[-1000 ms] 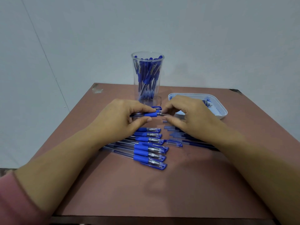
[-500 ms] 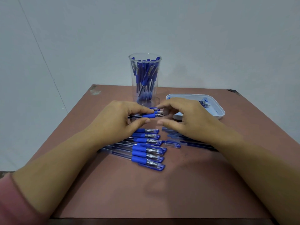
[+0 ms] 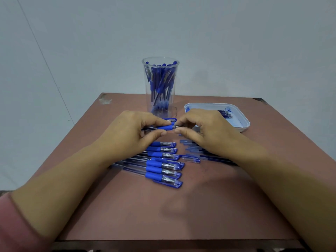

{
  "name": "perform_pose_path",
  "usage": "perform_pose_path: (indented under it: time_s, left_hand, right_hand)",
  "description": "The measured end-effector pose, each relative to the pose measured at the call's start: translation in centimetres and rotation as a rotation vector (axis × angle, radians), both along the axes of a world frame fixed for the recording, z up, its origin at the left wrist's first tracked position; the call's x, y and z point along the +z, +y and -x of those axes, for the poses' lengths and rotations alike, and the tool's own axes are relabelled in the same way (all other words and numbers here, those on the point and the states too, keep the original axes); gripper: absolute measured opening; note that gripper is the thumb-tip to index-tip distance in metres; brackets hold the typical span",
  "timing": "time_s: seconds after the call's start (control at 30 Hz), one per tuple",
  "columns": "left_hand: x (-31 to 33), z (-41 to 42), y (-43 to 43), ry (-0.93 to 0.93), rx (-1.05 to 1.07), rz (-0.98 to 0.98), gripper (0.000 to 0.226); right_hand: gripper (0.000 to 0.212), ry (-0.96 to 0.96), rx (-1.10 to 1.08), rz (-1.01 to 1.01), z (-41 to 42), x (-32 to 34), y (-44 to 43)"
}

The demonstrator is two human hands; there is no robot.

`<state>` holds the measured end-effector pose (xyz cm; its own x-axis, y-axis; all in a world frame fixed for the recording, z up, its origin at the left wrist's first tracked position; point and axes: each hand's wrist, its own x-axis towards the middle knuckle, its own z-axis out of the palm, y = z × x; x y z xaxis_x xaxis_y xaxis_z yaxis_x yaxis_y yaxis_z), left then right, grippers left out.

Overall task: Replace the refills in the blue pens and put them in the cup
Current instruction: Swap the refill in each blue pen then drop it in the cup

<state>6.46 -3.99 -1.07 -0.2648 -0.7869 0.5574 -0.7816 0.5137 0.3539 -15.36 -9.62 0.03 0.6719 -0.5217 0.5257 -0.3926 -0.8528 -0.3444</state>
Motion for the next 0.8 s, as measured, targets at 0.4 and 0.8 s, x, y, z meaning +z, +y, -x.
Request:
perform_pose_path:
  time_s: [0.4,0.8]
  left_hand:
    - [0.1,-0.7,-0.2,0.016,0.034,-0.017,0.026]
    - [0.1,-0.8,-0.2,0.023,0.046,-0.018,0.026]
  right_hand:
    - [0.022,0.371,-0.001,-0.215,2.8,1.8,1.5]
    - [0.007,0.353,-0.06,-0.186,2.3,1.7,1.3]
